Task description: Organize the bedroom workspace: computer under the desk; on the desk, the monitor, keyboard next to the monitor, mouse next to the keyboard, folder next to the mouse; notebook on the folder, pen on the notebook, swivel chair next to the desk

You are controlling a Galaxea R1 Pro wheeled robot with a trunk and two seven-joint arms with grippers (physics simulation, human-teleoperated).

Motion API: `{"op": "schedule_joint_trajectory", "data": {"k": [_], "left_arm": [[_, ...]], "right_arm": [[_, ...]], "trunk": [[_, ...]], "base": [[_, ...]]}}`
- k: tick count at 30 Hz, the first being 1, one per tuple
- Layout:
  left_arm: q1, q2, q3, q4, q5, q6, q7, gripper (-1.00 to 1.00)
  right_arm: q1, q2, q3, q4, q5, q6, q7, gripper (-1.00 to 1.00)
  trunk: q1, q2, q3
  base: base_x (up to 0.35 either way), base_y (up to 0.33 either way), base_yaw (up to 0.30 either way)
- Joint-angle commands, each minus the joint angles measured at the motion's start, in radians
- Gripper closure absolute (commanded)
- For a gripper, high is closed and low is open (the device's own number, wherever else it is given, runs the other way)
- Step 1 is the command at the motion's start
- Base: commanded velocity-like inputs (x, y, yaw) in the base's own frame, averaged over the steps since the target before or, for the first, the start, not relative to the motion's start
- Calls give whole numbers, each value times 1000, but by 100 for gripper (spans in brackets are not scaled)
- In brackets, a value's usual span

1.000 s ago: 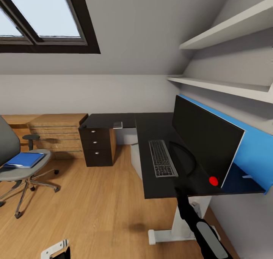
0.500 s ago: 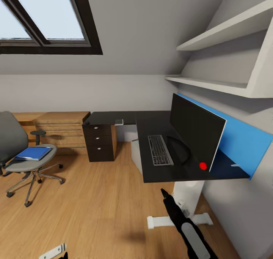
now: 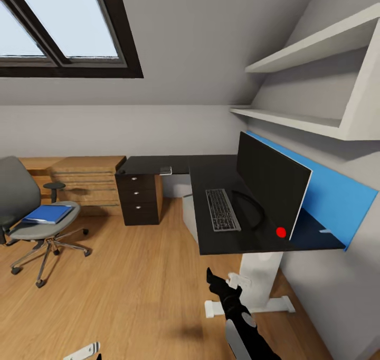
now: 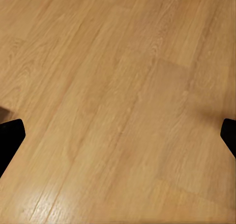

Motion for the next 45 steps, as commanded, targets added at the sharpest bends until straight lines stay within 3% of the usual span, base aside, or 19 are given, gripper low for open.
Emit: {"op": "schedule_joint_trajectory", "data": {"k": [1, 6, 10, 14, 18, 21, 26, 27, 29, 33, 34, 39, 45], "left_arm": [[0, 1, -4, -2, 6, 3, 8, -100], [0, 1, -6, 0, 7, 5, 8, -100], [0, -2, -16, 14, 8, 12, 7, -100], [0, -3, -32, 21, 7, 14, 6, -100], [0, -3, -42, 33, 8, 16, 5, -100], [0, -3, -74, 99, 9, 12, 7, -100], [0, -2, -104, 256, 8, 4, 8, -100], [0, -2, -106, 330, 7, -7, 7, -100], [0, -2, -107, 365, 6, -32, 7, -100], [0, -3, -111, 435, 6, -196, 5, -100], [0, -6, -128, 446, 6, -218, 5, -100], [0, -10, -182, 475, 6, -236, 6, -100], [0, -11, -183, 492, 6, -239, 6, -100]], "right_arm": [[-1, 0, 4, 12, 0, -39, -14, -100], [-1, 0, 18, 55, 19, -89, -105, -100], [1, 0, 135, 188, 77, -101, -165, -100], [3, -2, 180, 309, 125, -128, -179, -100], [6, -4, 194, 409, 141, -195, -181, -100], [8, -4, 198, 500, 146, -265, -180, -100], [8, -6, 199, 615, 148, -361, -177, -100], [9, -8, 199, 636, 148, -388, -177, -100], [9, -10, 199, 644, 148, -406, -177, -100], [9, -12, 199, 656, 147, -444, -175, -100], [9, -12, 199, 657, 147, -448, -175, -100], [9, -12, 200, 666, 147, -450, -175, -100], [9, -11, 200, 668, 150, -470, -177, -100]], "trunk": [[-4, 7, 2], [-23, 42, 18], [-38, 70, 30], [-54, 98, 43], [-69, 126, 56], [-81, 147, 65], [-100, 182, 81], [-104, 189, 84], [-111, 203, 90], [-127, 231, 103], [-130, 238, 106], [-150, 273, 121], [-169, 308, 137]], "base": [[0, 0, 0], [0, 0, 0], [0, 0, 0], [0, 0, 0], [0, 0, 0], [0, 0, 0], [0, 0, 0], [0, 0, 0], [0, 0, 0], [0, 0, 0], [0, 0, 0], [0, 0, 0], [0, 0, 0]]}}
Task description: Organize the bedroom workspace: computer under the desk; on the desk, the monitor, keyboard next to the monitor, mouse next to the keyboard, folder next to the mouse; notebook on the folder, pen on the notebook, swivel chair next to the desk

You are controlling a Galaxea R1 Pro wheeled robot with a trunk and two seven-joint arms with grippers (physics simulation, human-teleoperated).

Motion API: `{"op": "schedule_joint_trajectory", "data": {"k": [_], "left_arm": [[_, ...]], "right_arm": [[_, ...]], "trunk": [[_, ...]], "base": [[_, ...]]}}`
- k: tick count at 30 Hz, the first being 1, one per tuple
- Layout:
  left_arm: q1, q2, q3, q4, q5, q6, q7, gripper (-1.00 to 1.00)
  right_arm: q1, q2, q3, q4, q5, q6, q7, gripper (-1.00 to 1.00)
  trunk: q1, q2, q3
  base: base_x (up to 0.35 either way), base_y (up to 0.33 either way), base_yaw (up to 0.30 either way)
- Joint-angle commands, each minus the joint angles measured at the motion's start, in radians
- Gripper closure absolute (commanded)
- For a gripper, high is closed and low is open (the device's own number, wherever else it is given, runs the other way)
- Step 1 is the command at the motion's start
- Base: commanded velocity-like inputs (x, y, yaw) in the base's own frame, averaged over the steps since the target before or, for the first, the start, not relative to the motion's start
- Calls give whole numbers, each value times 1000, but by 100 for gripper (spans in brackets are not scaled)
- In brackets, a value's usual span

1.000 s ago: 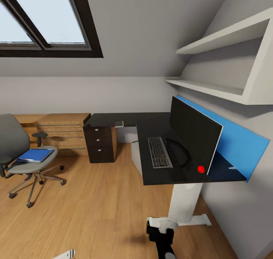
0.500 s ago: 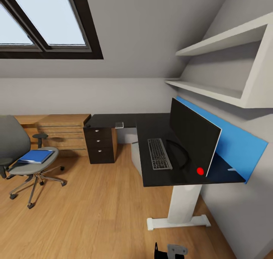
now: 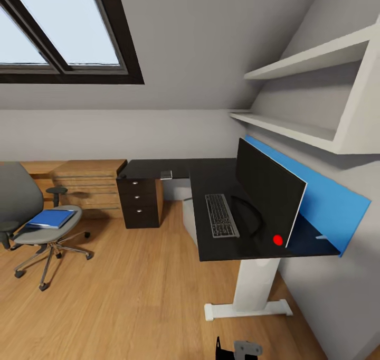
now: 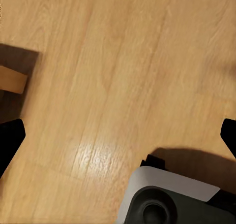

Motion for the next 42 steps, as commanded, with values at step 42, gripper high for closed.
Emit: {"op": "schedule_joint_trajectory", "data": {"k": [42], "left_arm": [[-1, -2, -7, 4, 14, -39, 7, -100]], "right_arm": [[-1, -2, 40, 81, 114, -102, -11, -100]], "trunk": [[0, -1, -15]], "base": [[267, 158, 214]]}}
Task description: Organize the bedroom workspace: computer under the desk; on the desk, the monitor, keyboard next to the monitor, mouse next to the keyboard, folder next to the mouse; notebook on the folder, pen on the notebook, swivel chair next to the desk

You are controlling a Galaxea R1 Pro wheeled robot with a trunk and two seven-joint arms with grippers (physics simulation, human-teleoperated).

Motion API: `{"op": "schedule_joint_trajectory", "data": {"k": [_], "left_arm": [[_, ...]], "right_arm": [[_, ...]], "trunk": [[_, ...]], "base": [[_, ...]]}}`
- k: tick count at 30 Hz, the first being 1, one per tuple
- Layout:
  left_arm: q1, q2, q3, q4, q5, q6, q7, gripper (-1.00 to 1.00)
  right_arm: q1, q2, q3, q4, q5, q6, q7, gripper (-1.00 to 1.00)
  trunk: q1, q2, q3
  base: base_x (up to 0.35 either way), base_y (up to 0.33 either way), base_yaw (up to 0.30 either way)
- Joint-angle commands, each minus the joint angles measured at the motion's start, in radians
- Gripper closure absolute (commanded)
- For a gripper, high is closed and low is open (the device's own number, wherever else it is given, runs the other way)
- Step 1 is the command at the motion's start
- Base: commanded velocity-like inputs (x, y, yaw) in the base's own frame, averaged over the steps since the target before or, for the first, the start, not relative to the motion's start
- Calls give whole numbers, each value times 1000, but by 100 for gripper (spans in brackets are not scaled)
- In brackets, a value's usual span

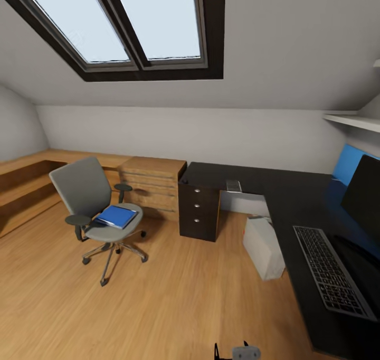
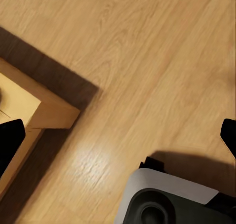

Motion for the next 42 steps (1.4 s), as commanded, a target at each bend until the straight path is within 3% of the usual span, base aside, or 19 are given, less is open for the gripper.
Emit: {"op": "schedule_joint_trajectory", "data": {"k": [1, 23, 26, 31, 42], "left_arm": [[-1, 2, -8, -1, 10, -5, 8, -100], [0, 0, -8, 0, 11, -5, 8, -100], [0, 0, -8, 3, 11, -5, 8, -100], [0, 0, -8, 10, 10, -5, 8, -100], [0, 0, -8, 11, 9, -5, 9, -100]], "right_arm": [[-1, 0, 8, 1, -11, -2, -3, -100], [-1, -19, 0, 1, -13, 5, -4, -100], [-1, -19, -24, 0, -15, 5, -5, -100], [-1, -19, -103, -2, -37, 2, -4, -100], [-1, -20, -122, -4, -35, -11, 2, -100]], "trunk": [[1, -1, -1], [1, -1, -1], [1, -1, -1], [1, -1, -1], [1, -1, -1]], "base": [[319, 16, 3], [321, 2, 0], [321, 0, 0], [321, 0, 0], [321, 0, 0]]}}
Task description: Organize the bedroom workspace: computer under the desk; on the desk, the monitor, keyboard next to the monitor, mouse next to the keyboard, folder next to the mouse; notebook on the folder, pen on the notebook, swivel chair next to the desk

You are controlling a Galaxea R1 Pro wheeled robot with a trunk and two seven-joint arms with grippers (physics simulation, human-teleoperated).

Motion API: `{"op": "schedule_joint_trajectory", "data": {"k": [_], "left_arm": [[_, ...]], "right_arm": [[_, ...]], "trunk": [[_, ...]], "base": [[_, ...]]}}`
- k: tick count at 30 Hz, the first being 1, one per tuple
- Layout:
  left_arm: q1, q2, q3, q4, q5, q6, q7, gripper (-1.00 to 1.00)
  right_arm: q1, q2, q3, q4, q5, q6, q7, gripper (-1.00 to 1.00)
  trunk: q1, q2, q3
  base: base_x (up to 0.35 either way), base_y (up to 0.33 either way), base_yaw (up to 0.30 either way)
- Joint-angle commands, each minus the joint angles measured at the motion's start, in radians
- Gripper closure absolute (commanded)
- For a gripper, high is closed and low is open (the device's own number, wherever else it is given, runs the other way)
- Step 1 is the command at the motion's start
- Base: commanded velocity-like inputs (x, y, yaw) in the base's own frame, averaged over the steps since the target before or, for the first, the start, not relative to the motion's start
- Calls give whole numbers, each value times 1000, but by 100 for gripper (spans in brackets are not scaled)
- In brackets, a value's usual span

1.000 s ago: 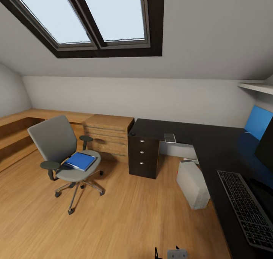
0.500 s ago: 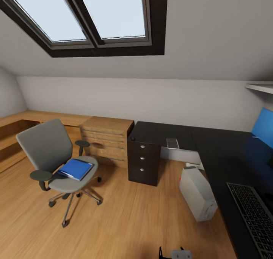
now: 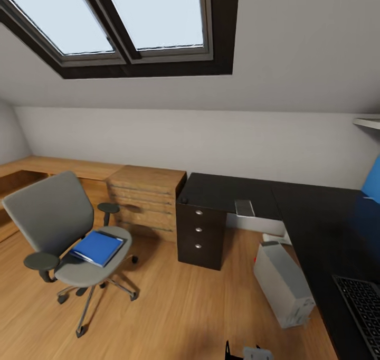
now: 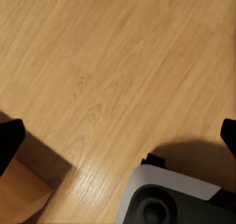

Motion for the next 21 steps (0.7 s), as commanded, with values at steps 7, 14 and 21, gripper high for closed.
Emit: {"op": "schedule_joint_trajectory", "data": {"k": [7, 14, 21], "left_arm": [[0, 2, -9, -1, 10, -5, 8, -100], [-1, 2, -8, -101, 10, 0, 8, -100], [-2, 3, -9, -395, 9, 88, 11, -100]], "right_arm": [[-1, 0, 9, -2, -11, -4, -3, -100], [-27, -1, 7, -88, -10, 23, -9, -100], [-127, -2, 6, -290, -10, 302, -13, -100]], "trunk": [[1, -1, -1], [1, -1, -1], [1, -1, -1]], "base": [[321, 0, 0], [324, 0, 0], [329, 0, 0]]}}
